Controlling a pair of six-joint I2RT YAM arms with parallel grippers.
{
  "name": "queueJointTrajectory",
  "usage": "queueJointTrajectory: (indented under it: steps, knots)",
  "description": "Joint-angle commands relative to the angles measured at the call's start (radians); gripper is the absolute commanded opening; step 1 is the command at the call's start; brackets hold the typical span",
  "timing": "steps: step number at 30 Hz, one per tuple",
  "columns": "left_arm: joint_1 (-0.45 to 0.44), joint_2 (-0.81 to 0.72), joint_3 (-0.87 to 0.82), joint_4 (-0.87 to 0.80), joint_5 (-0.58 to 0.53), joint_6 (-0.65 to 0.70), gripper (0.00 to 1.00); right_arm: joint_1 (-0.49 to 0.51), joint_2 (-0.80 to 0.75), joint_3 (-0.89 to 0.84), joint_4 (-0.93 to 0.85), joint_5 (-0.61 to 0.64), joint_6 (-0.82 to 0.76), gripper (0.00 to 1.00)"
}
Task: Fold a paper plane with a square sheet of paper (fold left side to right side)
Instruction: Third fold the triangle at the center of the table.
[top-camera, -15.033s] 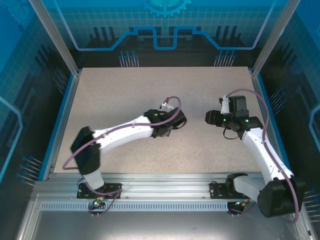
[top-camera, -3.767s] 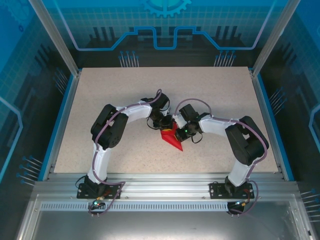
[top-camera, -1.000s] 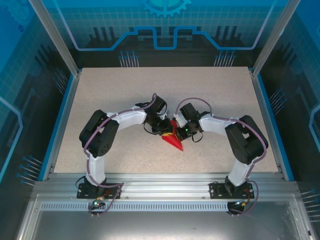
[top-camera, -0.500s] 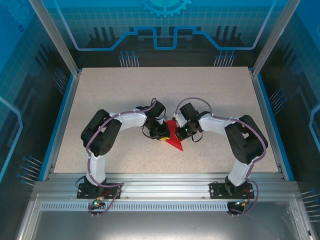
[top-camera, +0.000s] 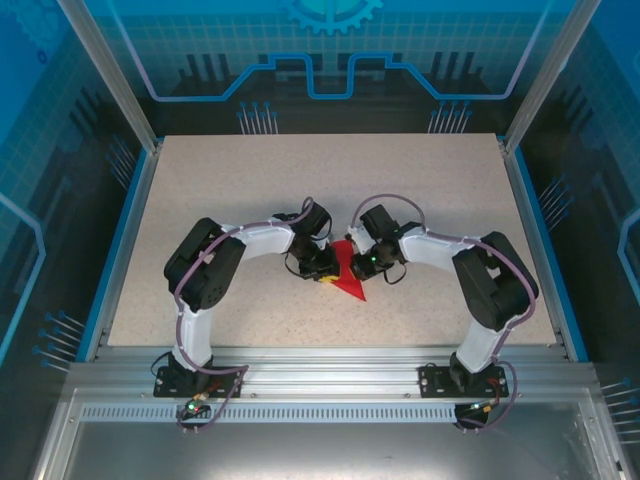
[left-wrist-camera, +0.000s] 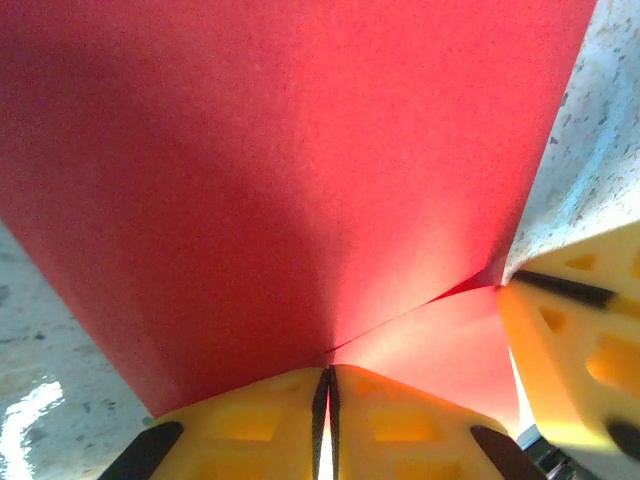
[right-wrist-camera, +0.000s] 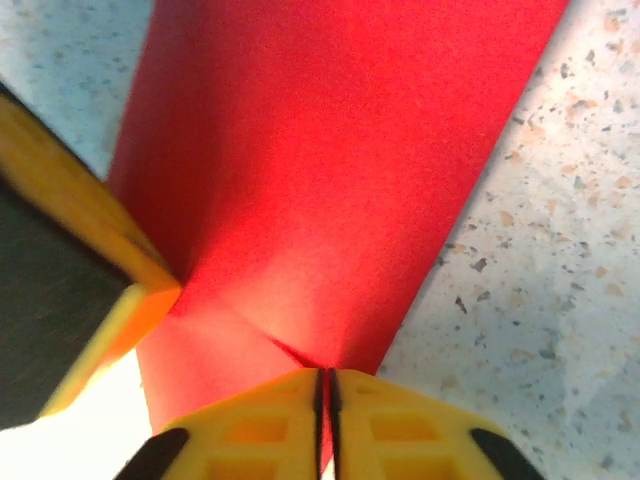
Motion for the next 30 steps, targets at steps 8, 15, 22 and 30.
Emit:
queueJointTrajectory:
  steps: [8, 15, 22, 30]
  knots:
    - [-0.018, 0.067, -0.018, -0.035, -0.077, -0.011, 0.15, -0.003, -0.226, -0.056, -0.135, -0.147, 0.055, 0.22]
    - [-0.019, 0.067, -0.013, -0.04, -0.085, -0.007, 0.14, 0.085, -0.212, -0.129, -0.076, -0.298, 0.154, 0.21]
    - [-0.02, 0.067, -0.01, -0.04, -0.089, -0.006, 0.15, 0.102, -0.12, -0.069, -0.079, -0.244, 0.153, 0.21]
    - [-0.02, 0.064, -0.007, -0.052, -0.097, -0.002, 0.14, 0.082, -0.07, -0.061, -0.087, -0.221, 0.164, 0.2]
